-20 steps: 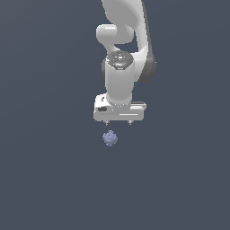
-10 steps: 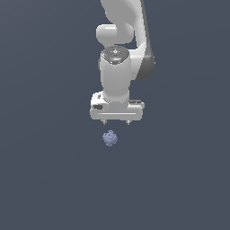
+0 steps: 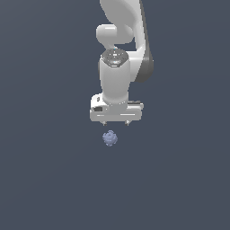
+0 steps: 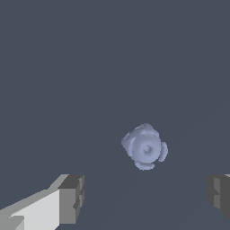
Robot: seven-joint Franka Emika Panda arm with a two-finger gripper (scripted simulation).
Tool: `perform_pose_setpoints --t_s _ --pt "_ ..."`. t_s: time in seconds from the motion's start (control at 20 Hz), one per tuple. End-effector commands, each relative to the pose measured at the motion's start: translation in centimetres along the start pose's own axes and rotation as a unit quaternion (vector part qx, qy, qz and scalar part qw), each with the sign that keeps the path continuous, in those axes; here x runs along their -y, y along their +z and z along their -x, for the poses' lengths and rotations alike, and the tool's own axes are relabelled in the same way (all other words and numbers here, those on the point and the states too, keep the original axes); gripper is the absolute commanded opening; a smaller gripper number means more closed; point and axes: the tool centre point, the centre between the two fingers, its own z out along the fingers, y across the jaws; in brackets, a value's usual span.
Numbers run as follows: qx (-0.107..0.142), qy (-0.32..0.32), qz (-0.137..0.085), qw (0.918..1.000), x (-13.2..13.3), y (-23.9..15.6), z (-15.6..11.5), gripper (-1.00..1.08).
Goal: Pick up the object and move it to a goal position.
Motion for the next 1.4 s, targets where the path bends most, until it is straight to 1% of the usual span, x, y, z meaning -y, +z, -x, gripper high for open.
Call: perform_pose_setpoints --t_s 0.0,0.3,0.5,0.65,0.95,1.15,1.35 --pt "0.001 -0.015 0.001 0.9999 -0.2 0.5 0.0 1.00" --pt "0.005 -0.069 0.004 0.9976 -0.8 2.1 0.1 1.00" --pt "0.008 -0.118 0.005 0.9930 -1.4 3.6 0.2 1.00" --pt "0.011 -0.158 0.006 0.9874 -1.8 4.8 0.3 1.00" --pt "0.015 -0.229 0.005 0.9732 -2.5 7.0 0.5 1.00" --pt "0.017 -0.264 0.004 0.9644 -2.9 8.1 0.7 1.00" --pt "0.018 -0.288 0.003 0.9576 -3.1 8.8 0.8 1.00"
